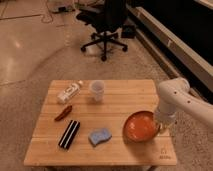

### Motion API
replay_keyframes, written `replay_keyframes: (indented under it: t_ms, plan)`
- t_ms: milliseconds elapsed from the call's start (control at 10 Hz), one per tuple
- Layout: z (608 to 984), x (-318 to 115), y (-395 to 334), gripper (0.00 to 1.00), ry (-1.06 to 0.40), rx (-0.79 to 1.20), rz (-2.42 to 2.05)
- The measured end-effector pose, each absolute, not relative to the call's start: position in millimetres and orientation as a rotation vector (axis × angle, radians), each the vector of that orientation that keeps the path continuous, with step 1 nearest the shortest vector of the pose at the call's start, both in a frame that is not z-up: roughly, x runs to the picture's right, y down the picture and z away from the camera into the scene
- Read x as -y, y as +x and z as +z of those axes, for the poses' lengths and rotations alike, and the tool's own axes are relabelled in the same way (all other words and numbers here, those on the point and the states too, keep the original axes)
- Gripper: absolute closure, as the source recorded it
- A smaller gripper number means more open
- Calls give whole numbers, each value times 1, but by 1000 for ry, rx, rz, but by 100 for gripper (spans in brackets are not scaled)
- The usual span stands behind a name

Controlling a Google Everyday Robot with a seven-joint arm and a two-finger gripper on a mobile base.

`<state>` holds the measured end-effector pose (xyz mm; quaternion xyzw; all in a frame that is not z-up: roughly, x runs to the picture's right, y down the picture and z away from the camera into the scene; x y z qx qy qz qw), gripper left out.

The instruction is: Drag the ceramic bowl in a circle

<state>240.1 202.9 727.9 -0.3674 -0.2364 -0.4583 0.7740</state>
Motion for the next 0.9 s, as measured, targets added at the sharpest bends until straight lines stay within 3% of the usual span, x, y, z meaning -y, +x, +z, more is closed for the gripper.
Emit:
replay_keyframes:
  t_ms: [300, 900]
  plan:
    - [743, -193, 182, 94, -735, 604, -1134]
    - [822, -138, 132, 94, -637, 699, -1277]
